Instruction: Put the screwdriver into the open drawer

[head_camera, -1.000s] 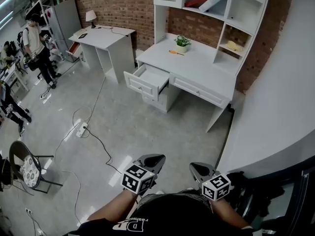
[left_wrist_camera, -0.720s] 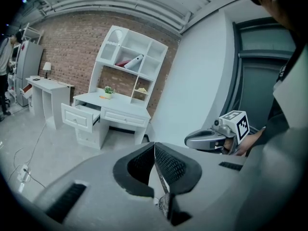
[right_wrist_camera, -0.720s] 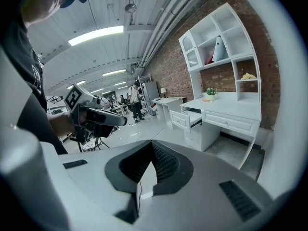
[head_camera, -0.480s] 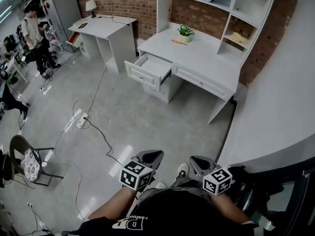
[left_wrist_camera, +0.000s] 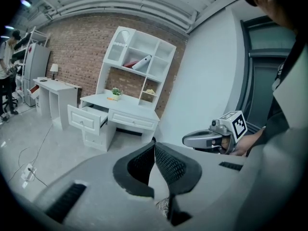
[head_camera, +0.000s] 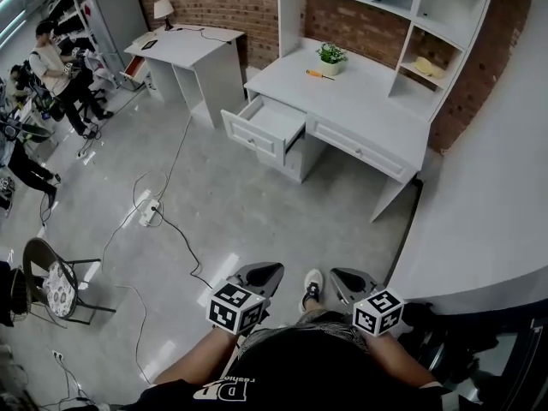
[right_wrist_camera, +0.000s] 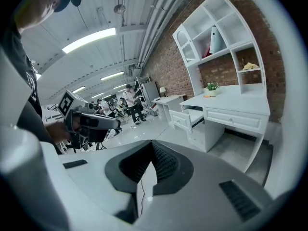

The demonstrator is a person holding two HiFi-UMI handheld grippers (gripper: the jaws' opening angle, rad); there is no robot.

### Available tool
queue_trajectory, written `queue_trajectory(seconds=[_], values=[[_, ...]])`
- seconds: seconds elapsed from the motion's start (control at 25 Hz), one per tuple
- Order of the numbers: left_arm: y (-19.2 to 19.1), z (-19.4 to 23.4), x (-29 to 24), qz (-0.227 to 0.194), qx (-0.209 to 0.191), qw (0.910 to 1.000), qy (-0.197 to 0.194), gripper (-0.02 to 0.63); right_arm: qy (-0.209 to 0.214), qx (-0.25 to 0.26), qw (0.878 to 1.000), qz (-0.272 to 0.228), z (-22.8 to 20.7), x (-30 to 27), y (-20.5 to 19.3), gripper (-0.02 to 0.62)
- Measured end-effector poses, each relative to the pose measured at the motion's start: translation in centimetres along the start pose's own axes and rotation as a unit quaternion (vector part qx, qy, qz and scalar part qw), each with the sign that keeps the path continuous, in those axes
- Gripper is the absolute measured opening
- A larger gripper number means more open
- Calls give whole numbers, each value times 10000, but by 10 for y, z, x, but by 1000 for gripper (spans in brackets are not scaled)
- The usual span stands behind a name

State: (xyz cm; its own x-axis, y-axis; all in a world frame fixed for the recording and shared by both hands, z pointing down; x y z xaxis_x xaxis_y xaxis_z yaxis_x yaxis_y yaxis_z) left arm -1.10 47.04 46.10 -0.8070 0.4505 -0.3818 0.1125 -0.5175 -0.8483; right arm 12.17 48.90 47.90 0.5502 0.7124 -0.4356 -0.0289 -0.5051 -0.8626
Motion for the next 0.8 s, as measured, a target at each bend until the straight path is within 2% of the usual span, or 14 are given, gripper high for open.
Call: queue_trajectory(seconds=[0.4,0.8], values=[[71,49,-75,-7,-156,9999,24,20,140,-4,9999,-24,-82,-60,63,5],[134,97,-158,-10,-112,9996,240,20,300,-38,9995,-91,-176,-110,117,5]])
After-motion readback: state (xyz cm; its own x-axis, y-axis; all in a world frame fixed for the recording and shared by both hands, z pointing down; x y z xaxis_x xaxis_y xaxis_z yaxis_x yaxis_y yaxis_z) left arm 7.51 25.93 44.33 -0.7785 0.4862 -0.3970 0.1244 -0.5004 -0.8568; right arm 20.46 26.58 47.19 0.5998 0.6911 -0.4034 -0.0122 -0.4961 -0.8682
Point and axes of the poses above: the fingertips, and each gripper's own axes: x backward along the fingers, z to its left, y out of its top, the point moved 1 cm from there along x, backward along the fingers, and after that the axes turned 6 degrees about -y, right-handed, at the moved point
